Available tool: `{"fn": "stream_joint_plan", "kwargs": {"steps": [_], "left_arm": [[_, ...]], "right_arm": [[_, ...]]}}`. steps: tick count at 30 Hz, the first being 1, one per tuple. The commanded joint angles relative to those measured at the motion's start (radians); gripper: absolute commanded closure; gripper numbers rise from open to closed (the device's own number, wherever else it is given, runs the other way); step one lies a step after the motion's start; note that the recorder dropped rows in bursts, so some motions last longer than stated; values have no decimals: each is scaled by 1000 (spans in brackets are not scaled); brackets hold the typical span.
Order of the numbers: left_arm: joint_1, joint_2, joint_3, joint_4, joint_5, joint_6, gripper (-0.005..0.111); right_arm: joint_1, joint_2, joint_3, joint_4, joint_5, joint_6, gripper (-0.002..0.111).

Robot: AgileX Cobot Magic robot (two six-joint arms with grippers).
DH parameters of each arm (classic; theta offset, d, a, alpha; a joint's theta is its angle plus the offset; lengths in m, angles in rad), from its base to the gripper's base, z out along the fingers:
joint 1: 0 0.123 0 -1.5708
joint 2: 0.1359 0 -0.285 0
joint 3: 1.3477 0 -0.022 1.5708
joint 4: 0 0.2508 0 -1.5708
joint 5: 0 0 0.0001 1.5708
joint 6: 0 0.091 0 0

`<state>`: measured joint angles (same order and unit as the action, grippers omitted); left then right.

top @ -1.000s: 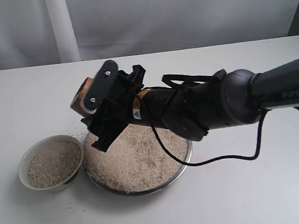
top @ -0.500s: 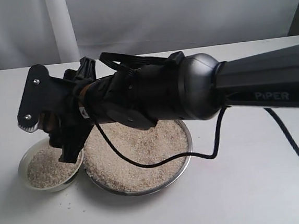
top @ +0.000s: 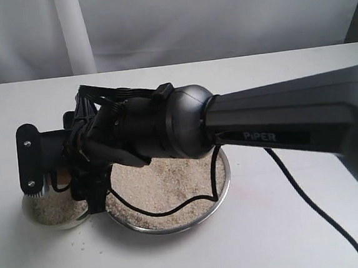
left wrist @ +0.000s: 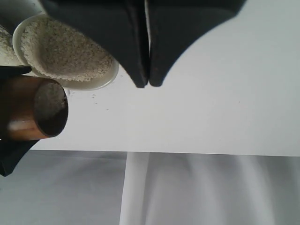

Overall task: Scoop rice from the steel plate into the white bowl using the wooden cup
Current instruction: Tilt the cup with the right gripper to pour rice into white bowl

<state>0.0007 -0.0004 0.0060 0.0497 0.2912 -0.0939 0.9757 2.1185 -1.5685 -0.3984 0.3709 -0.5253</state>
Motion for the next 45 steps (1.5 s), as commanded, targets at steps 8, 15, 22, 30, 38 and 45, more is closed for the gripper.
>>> {"fn": "stream_joint_plan", "kwargs": {"steps": [8,15,22,30,38,45], "left_arm": [[-5,0,-6,-6,-7,-2,107],[-5,0,-6,-6,-7,-2,107],[-5,0,-6,-6,-7,-2,107],[-5,0,-6,-6,-7,-2,107],[-5,0,-6,-6,-7,-2,107],[-5,0,-6,-6,-7,-2,107]], "right_arm": [[4,-6,-16,-27,-16,-107,108],[2,-6,-16,-41,-8,-129,108],[2,48,-124,-59,119,-138,108],[2,72,-132,-102,111,-212,108],[15,72,-132,-188,103,-227,108],[30,72,-132,-276,97,-227,108]]}}
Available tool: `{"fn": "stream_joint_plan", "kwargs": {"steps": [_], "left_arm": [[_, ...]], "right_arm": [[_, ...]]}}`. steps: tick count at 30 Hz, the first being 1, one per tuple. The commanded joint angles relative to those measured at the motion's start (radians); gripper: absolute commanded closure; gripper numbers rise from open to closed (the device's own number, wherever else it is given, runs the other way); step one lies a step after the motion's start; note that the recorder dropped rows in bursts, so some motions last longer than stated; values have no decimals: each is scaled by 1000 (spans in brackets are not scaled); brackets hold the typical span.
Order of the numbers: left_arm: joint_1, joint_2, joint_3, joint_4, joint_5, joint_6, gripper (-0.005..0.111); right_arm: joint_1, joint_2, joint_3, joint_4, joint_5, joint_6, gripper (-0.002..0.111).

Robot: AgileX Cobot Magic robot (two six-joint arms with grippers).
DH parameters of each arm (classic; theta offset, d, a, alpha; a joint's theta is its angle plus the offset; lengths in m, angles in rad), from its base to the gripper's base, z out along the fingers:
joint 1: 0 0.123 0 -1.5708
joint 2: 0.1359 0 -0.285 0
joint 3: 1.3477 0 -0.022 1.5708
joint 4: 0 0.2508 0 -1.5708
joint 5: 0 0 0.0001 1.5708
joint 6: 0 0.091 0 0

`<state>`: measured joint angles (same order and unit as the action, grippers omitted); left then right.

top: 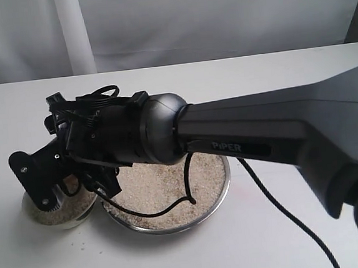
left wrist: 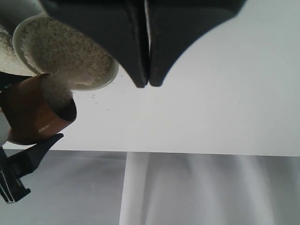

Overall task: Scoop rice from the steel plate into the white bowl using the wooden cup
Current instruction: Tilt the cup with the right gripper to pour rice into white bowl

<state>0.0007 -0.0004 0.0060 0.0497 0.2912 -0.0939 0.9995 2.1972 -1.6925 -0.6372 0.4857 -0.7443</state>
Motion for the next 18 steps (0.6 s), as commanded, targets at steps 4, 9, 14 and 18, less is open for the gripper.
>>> {"fn": "stream_joint_plan", "kwargs": {"steps": [4,9,14,18], "left_arm": [[-5,0,-6,-6,-7,-2,107],[-5,0,-6,-6,-7,-2,107],[-5,0,-6,-6,-7,-2,107],[-5,0,-6,-6,-7,-2,107]], "right_arm": [[17,-6,-8,-89,-18,-8,108],[29,-6,-8,-164,-3,-8,108],[48,-6,-8,-238,-1,-8,108],[50,-6,-8,-306,4,-8,108]]}}
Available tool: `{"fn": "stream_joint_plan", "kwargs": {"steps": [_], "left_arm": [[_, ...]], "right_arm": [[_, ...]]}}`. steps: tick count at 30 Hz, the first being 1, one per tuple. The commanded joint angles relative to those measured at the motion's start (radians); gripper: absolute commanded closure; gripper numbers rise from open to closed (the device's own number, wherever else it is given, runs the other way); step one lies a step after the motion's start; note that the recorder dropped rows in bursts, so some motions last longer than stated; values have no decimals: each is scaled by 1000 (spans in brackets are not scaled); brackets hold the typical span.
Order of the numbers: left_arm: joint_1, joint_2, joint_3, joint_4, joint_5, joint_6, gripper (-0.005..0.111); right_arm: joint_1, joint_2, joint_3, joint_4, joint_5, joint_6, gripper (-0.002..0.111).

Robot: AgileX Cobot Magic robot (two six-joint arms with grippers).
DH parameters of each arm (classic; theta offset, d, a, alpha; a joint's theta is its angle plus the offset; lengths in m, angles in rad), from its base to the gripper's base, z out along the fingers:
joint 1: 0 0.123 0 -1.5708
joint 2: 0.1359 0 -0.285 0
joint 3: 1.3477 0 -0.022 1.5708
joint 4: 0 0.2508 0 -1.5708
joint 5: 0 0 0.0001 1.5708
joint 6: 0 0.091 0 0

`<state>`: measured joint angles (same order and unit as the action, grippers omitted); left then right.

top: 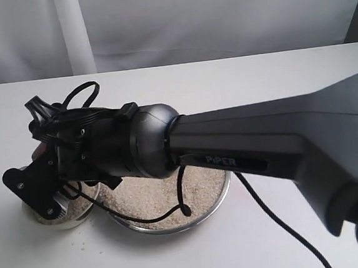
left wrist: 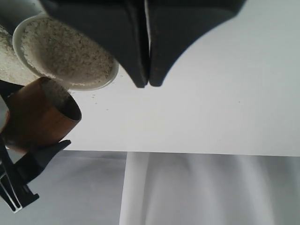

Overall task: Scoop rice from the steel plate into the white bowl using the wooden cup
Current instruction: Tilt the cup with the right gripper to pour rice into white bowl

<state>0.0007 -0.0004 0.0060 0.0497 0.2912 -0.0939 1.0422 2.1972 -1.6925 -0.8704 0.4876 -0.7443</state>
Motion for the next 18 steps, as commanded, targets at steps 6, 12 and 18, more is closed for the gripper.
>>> {"fn": "stream_joint_plan", "kwargs": {"steps": [6,12,18], "left_arm": [[-5,0,-6,-6,-7,-2,107],[-5,0,-6,-6,-7,-2,107],[-5,0,-6,-6,-7,-2,107]], "right_arm": [[7,-6,-8,-121,17,-8,108],[24,-6,-8,-204,21,-8,108],[40,-6,-8,-259,24,-8,108]]}}
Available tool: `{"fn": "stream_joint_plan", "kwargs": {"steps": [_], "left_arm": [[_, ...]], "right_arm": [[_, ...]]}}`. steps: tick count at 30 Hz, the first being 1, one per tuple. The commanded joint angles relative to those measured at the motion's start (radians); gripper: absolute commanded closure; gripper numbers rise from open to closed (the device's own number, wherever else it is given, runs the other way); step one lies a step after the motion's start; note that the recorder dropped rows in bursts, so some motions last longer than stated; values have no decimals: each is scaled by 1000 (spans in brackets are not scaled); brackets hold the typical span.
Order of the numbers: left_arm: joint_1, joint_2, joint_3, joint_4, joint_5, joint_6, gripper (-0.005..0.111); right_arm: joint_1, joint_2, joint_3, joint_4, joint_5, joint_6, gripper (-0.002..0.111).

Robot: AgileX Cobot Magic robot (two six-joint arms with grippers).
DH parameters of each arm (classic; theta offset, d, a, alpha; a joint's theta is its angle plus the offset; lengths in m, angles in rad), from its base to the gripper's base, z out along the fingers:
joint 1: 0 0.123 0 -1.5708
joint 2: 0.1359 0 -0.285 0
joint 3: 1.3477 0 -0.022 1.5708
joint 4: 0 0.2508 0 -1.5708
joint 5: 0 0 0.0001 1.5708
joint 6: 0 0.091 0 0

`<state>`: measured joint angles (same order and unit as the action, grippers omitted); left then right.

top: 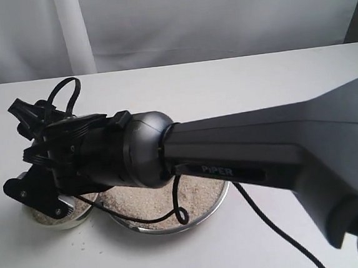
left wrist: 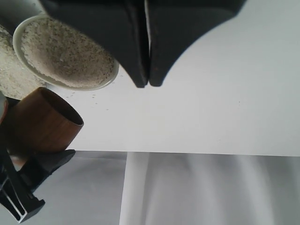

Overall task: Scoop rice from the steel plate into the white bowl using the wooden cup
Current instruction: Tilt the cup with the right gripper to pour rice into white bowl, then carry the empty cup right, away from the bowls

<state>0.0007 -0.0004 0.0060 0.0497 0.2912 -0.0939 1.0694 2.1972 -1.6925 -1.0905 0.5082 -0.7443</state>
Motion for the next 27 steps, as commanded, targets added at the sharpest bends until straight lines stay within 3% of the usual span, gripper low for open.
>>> {"fn": "stream_joint_plan", "kwargs": {"steps": [1,14,21,27], "left_arm": [[-5,0,-6,-6,-7,-2,107],[-5,0,-6,-6,-7,-2,107],[-5,0,-6,-6,-7,-2,107],[-5,0,-6,-6,-7,-2,107]], "right_arm": [[14,-6,-8,-39,3,-8,108],[17,-6,-8,-16,61,2,108],[8,-32,-8,199,22,191,108],[-19,-112,12,220,-124,565,108]]}}
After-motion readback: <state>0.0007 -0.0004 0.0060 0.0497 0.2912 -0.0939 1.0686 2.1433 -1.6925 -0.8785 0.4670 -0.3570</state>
